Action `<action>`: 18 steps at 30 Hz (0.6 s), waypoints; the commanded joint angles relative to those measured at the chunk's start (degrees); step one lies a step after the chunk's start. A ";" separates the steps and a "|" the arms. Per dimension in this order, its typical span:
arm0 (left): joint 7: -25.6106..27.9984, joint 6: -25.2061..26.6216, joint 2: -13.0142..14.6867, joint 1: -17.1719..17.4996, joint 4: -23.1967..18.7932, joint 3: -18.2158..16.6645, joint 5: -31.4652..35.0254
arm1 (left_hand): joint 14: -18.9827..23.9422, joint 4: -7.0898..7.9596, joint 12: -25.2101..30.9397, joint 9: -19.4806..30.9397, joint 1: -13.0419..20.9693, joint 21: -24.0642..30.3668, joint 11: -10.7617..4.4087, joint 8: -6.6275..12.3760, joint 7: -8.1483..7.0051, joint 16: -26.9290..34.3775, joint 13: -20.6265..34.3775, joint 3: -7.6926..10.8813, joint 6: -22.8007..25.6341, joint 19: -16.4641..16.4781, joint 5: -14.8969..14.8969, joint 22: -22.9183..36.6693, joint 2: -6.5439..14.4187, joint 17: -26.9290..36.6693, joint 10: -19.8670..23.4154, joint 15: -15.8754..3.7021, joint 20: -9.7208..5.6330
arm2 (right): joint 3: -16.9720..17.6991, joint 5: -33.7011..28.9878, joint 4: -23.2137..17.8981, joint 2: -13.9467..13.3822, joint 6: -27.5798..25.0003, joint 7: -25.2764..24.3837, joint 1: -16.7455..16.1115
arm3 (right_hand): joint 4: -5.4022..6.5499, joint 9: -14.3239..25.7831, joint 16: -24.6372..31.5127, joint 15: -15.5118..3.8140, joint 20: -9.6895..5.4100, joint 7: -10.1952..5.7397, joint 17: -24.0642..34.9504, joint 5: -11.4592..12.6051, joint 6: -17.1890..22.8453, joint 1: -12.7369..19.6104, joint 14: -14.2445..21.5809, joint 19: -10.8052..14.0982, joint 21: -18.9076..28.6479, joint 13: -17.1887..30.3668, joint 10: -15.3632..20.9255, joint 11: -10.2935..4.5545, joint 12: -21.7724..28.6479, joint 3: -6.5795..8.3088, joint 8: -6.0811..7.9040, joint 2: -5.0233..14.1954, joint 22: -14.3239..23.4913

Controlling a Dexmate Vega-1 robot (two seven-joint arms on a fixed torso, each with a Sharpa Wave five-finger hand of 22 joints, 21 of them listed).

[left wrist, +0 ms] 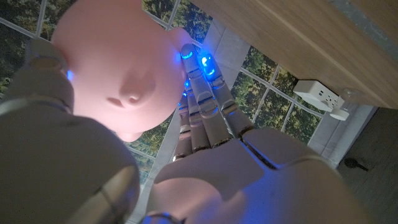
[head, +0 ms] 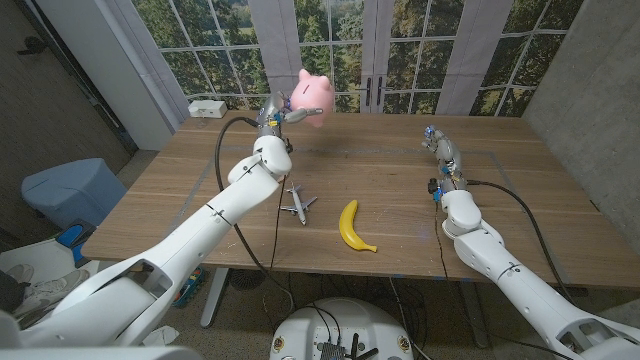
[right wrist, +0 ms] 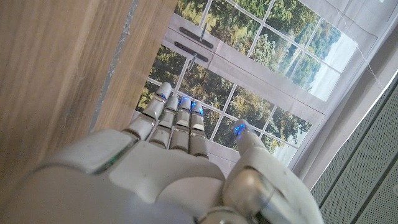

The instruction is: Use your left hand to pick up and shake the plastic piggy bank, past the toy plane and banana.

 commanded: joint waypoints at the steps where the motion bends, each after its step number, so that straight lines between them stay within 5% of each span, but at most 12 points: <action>1: -17.71 -15.58 5.13 -0.02 2.62 -4.63 -15.53 | 3.85 0.06 0.10 0.80 27.66 0.25 -18.65 0.14 -13.89 -0.09 0.21 0.47 23.54 -0.40 0.51 -0.03 26.99 0.07 20.43 -8.71 -2.68 | 0.44 -0.03 -1.00 -0.30 0.29 -0.33 -0.87 | 0.30 0.19 -0.17 0.12 -0.08 -0.01 0.15 0.33 -0.07 0.42 0.61 0.28 -0.30 0.07 0.21 0.16 -0.07 0.15 -0.12 -0.12 0.19; 9: -28.03 -25.15 6.63 -1.46 7.08 -5.09 -23.16 | 3.79 0.06 0.03 0.91 27.65 0.30 -18.65 0.14 -13.87 -0.14 0.35 0.48 23.51 -0.66 0.49 -0.02 26.97 0.20 20.40 -8.71 -2.78 | 0.52 -0.15 -1.32 -0.32 0.32 -0.36 -1.04 | 0.31 0.18 -0.21 0.06 -0.09 -0.04 0.16 0.33 -0.01 0.42 0.61 0.28 -0.39 0.07 0.19 0.15 -0.09 0.15 -0.10 -0.12 0.19; 18: -35.80 -27.38 6.20 -2.98 10.93 -5.67 -31.93 | 3.72 0.00 -0.08 1.00 27.69 0.46 -18.68 0.20 -13.89 -0.19 0.49 0.41 23.69 -0.81 0.42 0.00 26.83 0.38 20.44 -8.73 -2.79 | 0.49 -0.43 -1.38 -0.30 0.16 -0.47 -0.97 | 0.32 0.18 -0.23 0.02 -0.08 0.01 0.18 0.32 -0.03 0.41 0.68 0.34 -0.49 0.07 0.19 0.17 -0.10 0.13 -0.10 -0.13 0.19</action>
